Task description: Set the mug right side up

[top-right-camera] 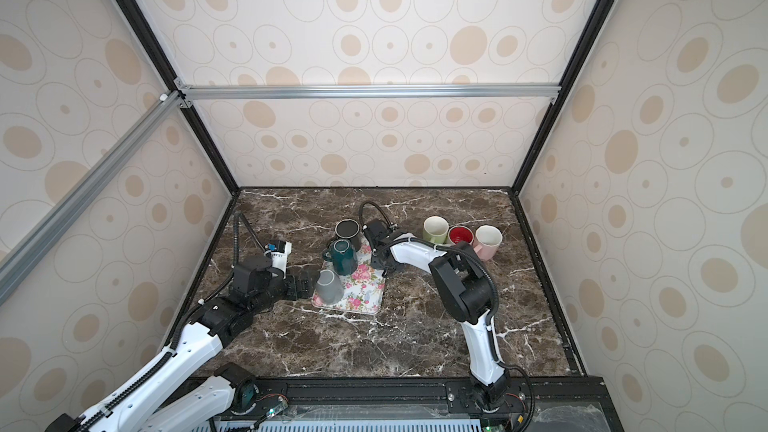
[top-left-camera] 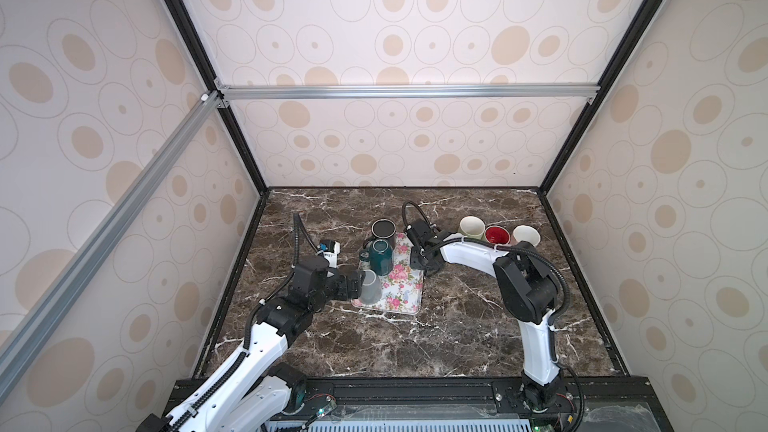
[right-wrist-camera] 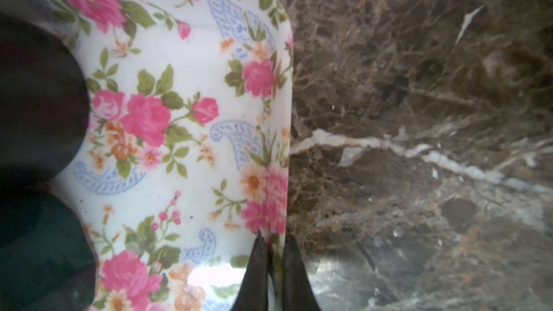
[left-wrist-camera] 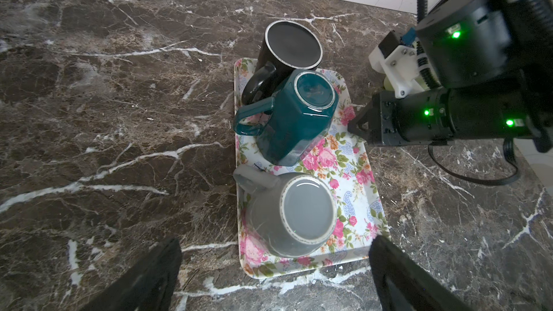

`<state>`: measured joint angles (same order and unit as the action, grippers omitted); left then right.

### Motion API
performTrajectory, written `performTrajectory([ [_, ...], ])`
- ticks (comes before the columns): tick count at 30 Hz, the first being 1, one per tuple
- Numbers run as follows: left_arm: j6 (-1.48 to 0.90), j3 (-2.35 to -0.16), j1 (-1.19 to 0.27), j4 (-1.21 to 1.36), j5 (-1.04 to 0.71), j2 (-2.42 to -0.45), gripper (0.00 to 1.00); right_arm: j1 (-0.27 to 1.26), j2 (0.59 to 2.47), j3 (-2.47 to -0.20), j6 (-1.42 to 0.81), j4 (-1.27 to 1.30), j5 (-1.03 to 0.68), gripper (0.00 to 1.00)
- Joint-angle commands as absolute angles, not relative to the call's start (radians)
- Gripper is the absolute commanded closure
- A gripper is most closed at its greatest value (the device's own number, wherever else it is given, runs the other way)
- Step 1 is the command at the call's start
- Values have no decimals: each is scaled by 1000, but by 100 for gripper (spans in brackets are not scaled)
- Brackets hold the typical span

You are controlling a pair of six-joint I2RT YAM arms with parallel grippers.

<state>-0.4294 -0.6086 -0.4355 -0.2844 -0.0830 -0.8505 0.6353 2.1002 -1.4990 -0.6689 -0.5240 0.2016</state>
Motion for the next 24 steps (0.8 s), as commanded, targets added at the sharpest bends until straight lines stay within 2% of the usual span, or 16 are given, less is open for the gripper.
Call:
performTrajectory([
  [1, -402, -647, -430, -286, -71, -862, 2, 589, 2173, -1508, -515, -678, 263, 96],
  [10, -330, -665, -431, -316, -52, -851, 2, 555, 2201, -1556, -309, -657, 268, 96],
  [15, -248, -682, -431, -316, -87, -877, 2, 524, 2172, -1488, -203, -594, 221, 95],
  [24, -216, -703, -431, -333, -88, -937, 2, 476, 2107, -1432, -138, -546, 199, 96],
])
